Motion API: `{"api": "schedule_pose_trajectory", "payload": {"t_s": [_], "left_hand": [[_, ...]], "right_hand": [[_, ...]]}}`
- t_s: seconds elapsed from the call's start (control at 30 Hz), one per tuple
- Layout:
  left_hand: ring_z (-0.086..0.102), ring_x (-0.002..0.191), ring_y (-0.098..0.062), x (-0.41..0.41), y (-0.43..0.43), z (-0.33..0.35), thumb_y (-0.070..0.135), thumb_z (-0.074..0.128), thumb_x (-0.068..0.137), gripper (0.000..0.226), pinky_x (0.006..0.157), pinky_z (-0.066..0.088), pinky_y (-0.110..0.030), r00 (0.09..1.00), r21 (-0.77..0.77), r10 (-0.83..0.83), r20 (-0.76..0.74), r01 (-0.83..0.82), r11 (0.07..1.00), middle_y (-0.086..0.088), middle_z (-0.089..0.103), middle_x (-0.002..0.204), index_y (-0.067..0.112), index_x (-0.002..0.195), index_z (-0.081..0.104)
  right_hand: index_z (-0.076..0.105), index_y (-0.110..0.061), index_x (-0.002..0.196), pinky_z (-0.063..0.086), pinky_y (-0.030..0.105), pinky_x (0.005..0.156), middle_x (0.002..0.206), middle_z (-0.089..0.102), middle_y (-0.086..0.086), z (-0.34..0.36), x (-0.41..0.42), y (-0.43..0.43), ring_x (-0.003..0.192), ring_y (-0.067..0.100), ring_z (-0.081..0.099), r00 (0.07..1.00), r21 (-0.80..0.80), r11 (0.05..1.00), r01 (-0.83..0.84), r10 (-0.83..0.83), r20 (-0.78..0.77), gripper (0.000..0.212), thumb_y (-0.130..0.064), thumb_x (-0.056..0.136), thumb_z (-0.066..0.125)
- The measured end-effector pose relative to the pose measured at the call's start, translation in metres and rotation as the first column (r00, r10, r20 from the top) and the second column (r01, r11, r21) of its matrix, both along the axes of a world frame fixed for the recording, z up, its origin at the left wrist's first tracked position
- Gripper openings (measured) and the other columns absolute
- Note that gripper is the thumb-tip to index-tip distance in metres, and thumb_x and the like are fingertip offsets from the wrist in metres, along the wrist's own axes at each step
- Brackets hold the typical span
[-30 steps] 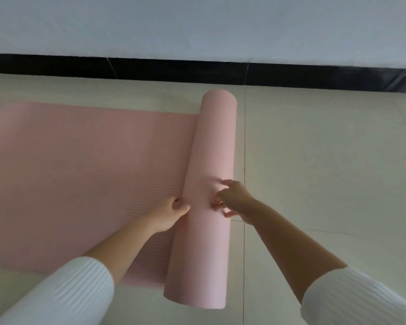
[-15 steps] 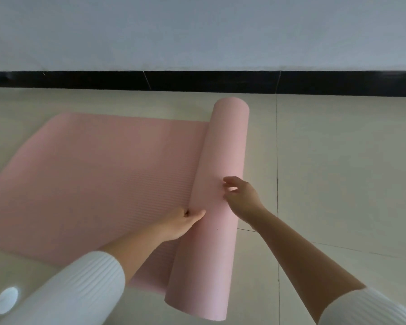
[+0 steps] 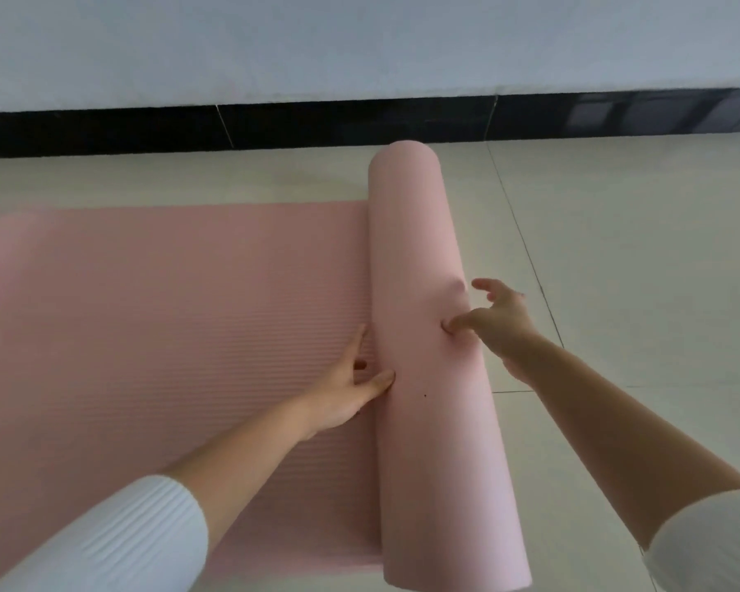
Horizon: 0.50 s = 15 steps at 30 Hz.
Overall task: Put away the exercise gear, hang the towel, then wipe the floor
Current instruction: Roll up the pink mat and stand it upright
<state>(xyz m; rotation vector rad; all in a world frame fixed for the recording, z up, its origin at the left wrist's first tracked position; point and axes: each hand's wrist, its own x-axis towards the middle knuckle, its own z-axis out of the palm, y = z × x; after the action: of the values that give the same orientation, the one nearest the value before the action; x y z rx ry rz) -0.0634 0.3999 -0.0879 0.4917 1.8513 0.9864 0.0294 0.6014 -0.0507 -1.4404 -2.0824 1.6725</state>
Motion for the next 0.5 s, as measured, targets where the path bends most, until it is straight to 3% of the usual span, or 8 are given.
{"api": "schedule_pose_trajectory", "payload": {"t_s": [0.1,0.17,0.23,0.3,0.37,0.43,0.5], "left_hand": [[0.046,0.120,-0.013,-0.011,-0.007,0.002,0.022,0.062,0.089,0.079,0.100,0.040,-0.026,0.964,0.101,-0.049,-0.260,0.077,0.992,0.007,0.035,0.137,0.049,0.144,0.011],[0.049,0.116,-0.015,-0.020,-0.021,0.003,0.013,0.061,0.087,0.077,0.103,0.040,-0.032,0.912,0.098,-0.049,-0.407,0.097,0.990,0.003,0.040,0.134,0.049,0.142,0.022],[0.050,0.116,-0.015,-0.027,-0.036,-0.002,0.005,0.054,0.085,0.072,0.102,0.042,-0.034,0.870,0.063,-0.017,-0.493,0.055,0.997,0.004,0.045,0.133,0.043,0.142,0.031],[0.053,0.116,-0.017,-0.034,-0.049,-0.003,0.008,0.045,0.089,0.051,0.102,0.042,-0.037,0.927,0.075,0.155,-0.341,-0.137,0.988,0.003,0.055,0.129,0.033,0.133,0.048],[0.060,0.102,-0.019,-0.042,-0.062,0.004,0.031,0.043,0.093,0.028,0.095,0.046,-0.043,0.941,0.016,0.339,-0.015,-0.339,0.941,0.003,0.065,0.108,0.025,0.109,0.065],[0.061,0.100,-0.016,-0.051,-0.078,0.007,0.061,0.043,0.085,0.050,0.096,0.048,-0.043,0.912,-0.035,0.378,0.158,-0.377,0.926,0.008,0.066,0.107,0.024,0.111,0.065],[0.058,0.109,-0.013,-0.051,-0.093,0.005,0.072,0.046,0.078,0.065,0.098,0.045,-0.040,0.917,-0.016,0.370,0.149,-0.371,0.928,0.011,0.062,0.120,0.029,0.126,0.056]], "right_hand": [[0.058,-0.035,0.122,0.038,0.033,0.091,0.131,0.046,0.005,0.010,-0.006,-0.012,0.125,0.025,0.041,0.986,0.095,0.987,-0.130,0.119,0.116,0.063,-0.026,0.066,0.085],[0.058,-0.034,0.123,0.038,0.029,0.086,0.124,0.046,-0.001,0.020,-0.018,-0.031,0.119,0.020,0.044,0.979,0.104,0.975,-0.195,0.187,0.082,0.061,-0.030,0.068,0.084],[0.058,-0.031,0.125,0.039,0.030,0.090,0.127,0.043,-0.003,0.022,-0.035,-0.055,0.119,0.020,0.043,0.965,0.175,0.949,-0.261,0.252,0.075,0.052,-0.032,0.077,0.077],[0.061,-0.032,0.123,0.037,0.032,0.101,0.131,0.044,-0.002,0.026,-0.056,-0.080,0.122,0.022,0.042,0.924,0.332,0.862,-0.383,0.351,0.154,0.039,-0.035,0.085,0.068],[0.062,-0.030,0.123,0.039,0.027,0.097,0.130,0.052,-0.002,0.032,-0.072,-0.098,0.117,0.018,0.048,0.889,0.362,0.813,-0.456,0.432,0.149,0.034,-0.030,0.090,0.061],[0.060,-0.023,0.126,0.050,0.025,0.081,0.126,0.056,0.002,0.037,-0.083,-0.107,0.099,0.015,0.057,0.924,0.199,0.907,-0.371,0.382,-0.018,0.036,-0.015,0.090,0.060],[0.054,-0.016,0.129,0.057,0.031,0.077,0.127,0.050,0.009,0.035,-0.089,-0.111,0.096,0.020,0.057,0.973,0.097,0.973,-0.211,0.218,-0.074,0.044,-0.005,0.087,0.062]]}}
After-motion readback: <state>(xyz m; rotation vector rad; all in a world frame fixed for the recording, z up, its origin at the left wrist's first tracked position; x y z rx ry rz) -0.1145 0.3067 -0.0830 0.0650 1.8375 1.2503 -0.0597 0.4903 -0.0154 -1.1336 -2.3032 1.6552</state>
